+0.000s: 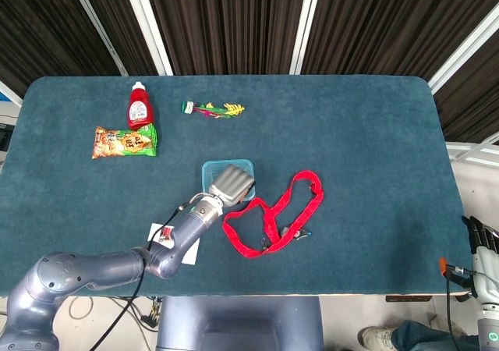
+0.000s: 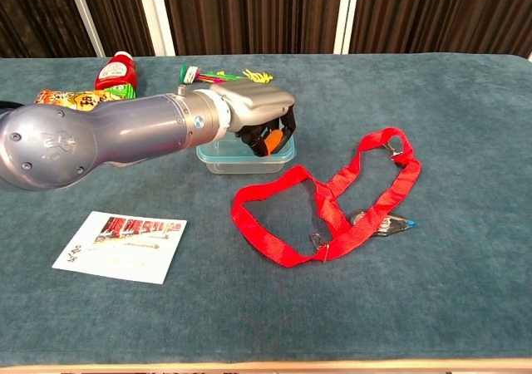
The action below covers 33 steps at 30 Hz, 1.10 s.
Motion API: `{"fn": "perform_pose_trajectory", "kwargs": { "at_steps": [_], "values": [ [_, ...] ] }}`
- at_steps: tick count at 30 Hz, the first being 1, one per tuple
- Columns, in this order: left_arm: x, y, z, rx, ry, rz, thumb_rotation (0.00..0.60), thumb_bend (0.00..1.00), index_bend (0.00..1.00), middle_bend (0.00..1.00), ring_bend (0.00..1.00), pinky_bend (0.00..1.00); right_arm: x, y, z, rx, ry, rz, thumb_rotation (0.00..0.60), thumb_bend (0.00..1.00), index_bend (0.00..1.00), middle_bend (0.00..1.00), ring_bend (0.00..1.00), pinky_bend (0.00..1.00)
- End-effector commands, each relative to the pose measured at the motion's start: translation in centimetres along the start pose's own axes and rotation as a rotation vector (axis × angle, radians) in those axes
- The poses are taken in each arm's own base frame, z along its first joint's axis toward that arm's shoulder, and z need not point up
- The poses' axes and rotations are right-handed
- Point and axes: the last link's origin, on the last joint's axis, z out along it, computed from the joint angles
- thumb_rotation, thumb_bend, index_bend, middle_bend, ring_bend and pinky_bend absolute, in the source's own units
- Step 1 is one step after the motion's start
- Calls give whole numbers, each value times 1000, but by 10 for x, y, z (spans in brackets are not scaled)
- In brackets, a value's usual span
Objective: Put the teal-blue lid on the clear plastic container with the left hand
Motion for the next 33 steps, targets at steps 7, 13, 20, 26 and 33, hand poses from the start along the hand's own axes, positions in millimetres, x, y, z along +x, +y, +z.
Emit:
{"fn": "perform_pose_trajectory", "kwargs": {
  "at_steps": [7,13,20,26,33],
  "values": [
    [-6,0,1,-4,0,22,600,568,663,611,460,488,0,0,0,1,1,2,600,392,78,39,23,0],
    [-8,0,1,-6,0,41,600,568,663,611,460,488,0,0,0,1,0,3,600,392,78,39,23,0],
    [-11,0,2,-6,1,76,600,568,663,611,460,488,0,0,0,1,-1,3,600,393,78,39,23,0],
    [-13,1,2,-5,3,83,600,568,663,611,460,488,0,0,0,1,-1,3,600,393,78,39,23,0],
    [-13,3,4,-5,13,89,600,568,663,611,460,488,0,0,0,2,-2,3,600,392,78,39,23,0]
  ]
}}
